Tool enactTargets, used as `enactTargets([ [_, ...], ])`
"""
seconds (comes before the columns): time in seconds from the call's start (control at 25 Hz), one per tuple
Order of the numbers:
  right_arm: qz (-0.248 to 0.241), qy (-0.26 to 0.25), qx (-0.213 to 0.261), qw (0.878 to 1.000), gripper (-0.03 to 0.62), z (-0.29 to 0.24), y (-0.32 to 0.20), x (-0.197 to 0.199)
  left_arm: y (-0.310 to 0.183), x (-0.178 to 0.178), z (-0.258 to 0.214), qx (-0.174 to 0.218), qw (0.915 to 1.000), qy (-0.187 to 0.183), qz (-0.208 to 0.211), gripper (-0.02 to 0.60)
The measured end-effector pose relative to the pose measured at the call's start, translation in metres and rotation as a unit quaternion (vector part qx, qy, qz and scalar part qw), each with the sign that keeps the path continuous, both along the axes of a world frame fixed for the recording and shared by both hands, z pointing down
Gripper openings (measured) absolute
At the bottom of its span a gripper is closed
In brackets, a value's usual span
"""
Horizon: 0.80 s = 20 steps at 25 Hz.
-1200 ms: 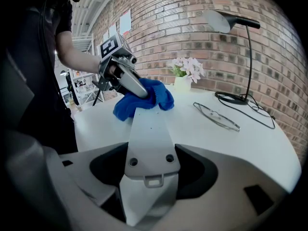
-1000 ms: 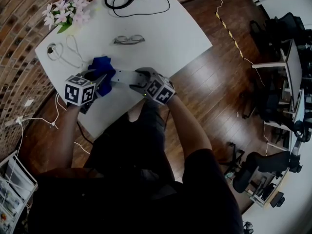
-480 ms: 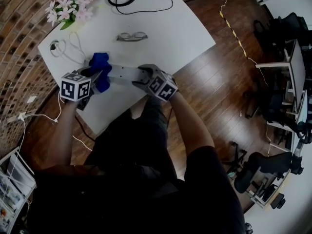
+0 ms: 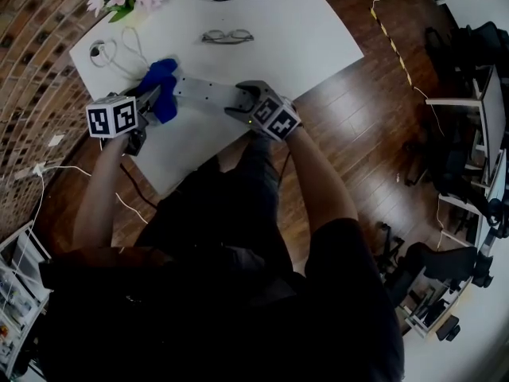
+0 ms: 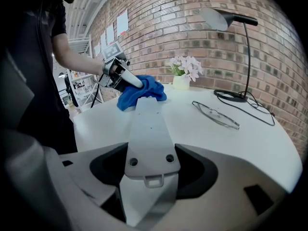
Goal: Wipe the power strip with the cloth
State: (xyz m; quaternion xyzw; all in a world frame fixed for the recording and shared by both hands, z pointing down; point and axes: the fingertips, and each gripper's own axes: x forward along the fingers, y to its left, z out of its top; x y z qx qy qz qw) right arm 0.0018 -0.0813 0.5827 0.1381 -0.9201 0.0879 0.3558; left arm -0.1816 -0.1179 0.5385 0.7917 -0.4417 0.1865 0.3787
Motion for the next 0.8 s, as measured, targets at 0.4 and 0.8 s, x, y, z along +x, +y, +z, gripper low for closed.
enactTargets([
  [0.4,0.002,-0.001,-0.001,1.0,0.295,0.0,0.001,-0.001,-0.007,-0.006,0.001,0.018,0.9993,-0.028,-0.021,0.095],
  [0.8,0.001,-0.001,0.007,1.0,0.295,0.001,0.001,-0.002,-0.01,0.04,0.007,0.042,0.997,-0.055,0.034,0.097],
])
